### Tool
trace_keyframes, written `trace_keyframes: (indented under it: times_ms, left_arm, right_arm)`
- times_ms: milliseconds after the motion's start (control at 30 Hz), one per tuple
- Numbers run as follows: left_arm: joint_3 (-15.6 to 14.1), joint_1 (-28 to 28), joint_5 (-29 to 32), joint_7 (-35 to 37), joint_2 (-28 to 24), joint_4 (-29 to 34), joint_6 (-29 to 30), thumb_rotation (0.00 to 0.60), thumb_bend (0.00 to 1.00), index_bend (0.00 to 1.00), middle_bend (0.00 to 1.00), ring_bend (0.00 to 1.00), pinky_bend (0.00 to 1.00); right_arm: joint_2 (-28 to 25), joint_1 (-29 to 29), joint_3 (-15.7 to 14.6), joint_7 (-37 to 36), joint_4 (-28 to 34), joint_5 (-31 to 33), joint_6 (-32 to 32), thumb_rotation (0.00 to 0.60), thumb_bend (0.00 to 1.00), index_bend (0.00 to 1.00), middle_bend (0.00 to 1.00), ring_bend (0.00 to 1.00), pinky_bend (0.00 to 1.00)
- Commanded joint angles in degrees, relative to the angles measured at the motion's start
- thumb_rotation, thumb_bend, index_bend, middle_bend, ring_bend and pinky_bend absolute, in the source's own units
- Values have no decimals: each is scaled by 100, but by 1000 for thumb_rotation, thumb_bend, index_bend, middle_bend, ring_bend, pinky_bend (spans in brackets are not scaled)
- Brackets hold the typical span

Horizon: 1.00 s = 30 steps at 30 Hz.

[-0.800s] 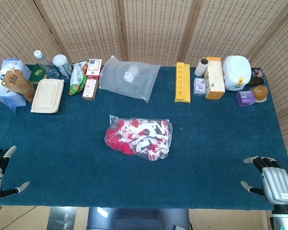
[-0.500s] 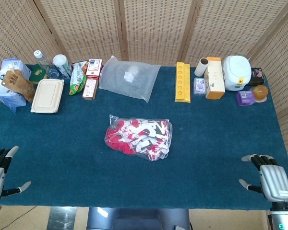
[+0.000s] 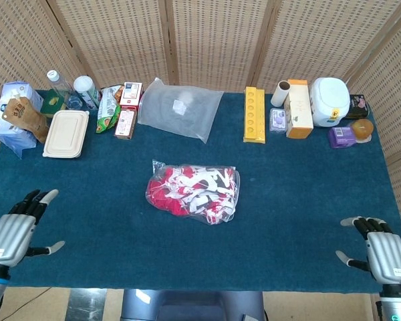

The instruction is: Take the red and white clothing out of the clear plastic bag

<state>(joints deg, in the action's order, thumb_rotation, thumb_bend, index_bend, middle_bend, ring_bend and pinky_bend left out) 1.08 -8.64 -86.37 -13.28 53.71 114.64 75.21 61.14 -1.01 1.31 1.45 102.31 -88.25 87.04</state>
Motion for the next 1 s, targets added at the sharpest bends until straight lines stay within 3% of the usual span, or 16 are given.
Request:
trace_keyframes:
  times_ms: [33, 200, 400, 667, 1000]
  left_arm:
    - [306, -606, 148, -259, -31, 313, -649, 600, 98, 69, 125, 63, 193]
    - [786, -1572, 1013, -812, 305, 458, -1682, 600, 89, 70, 125, 63, 192]
    - [1167, -2972, 2743, -1963, 883, 196, -2726, 600, 60, 26, 109, 49, 186]
    - [1273, -4654, 4651, -3120, 2179, -737, -2809, 600, 49, 0, 83, 28, 184]
    - [1103, -6007, 6011, -3598, 3285, -1993, -2891, 600, 42, 0, 83, 22, 184]
  right_arm:
    - [12, 27, -12, -39, -27, -23, 38, 600, 62, 356, 383, 326, 242]
    - [28, 78, -38, -121, -95, -96, 121, 600, 62, 356, 382, 326, 242]
    - [38, 151, -50, -228, -183, -89, 205, 600, 62, 356, 382, 325, 241]
    - [-18, 239, -33, -338, -233, -29, 300, 600, 62, 356, 383, 323, 239]
    - [-48, 231, 27, -390, -252, 40, 267, 600, 62, 356, 382, 322, 239]
